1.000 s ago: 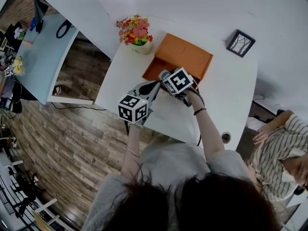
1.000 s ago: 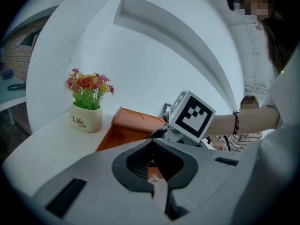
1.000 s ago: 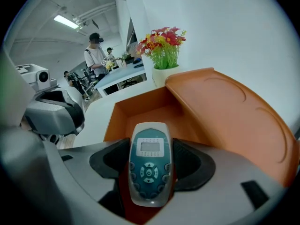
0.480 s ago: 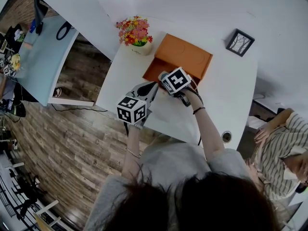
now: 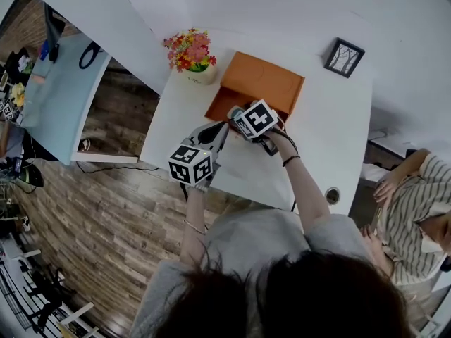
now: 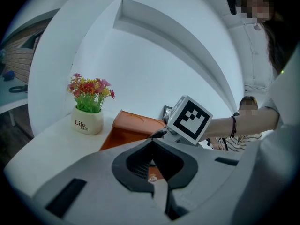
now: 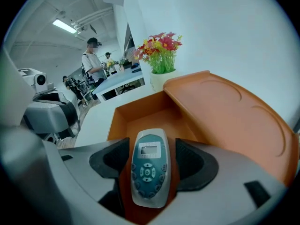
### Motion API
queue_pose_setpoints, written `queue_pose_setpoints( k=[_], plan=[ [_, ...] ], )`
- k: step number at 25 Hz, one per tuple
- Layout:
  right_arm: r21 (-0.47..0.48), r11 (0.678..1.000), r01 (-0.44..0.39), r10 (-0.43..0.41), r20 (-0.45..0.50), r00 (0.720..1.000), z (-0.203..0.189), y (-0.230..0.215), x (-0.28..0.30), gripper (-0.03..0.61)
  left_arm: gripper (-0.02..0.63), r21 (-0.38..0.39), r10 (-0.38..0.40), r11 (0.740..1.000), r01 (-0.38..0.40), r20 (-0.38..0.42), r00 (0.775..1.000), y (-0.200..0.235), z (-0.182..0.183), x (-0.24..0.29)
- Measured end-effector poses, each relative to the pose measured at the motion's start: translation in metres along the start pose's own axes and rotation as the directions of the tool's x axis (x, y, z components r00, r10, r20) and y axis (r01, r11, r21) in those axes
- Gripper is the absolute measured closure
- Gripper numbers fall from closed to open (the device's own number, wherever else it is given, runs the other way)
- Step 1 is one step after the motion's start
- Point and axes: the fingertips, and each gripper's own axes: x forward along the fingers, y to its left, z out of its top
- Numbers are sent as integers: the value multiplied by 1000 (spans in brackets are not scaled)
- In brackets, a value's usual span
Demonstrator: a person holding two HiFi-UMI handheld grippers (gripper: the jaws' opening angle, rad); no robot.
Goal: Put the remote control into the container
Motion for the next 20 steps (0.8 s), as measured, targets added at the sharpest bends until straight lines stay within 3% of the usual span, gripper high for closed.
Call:
queue_pose_setpoints(
  k=[4, 8, 15, 20],
  plan=[
    [25, 1000, -2, -1, 104, 995, 7, -1, -16, 291, 611, 19, -7, 1000, 7, 10, 1000, -7, 6, 1],
    [88, 995, -39, 17, 237, 971, 18, 0, -37, 307, 611, 35, -21, 999, 20, 20, 1000, -14, 9, 4],
    [113, 993, -35, -5, 339, 941, 18, -2, -66, 413, 611, 51, -34, 998, 32, 43, 999, -24, 15, 5],
    [122, 992, -31, -27, 445, 895, 23, 4, -101, 501, 611, 75, -57, 996, 51, 78, 995, -36, 26, -1]
  ],
)
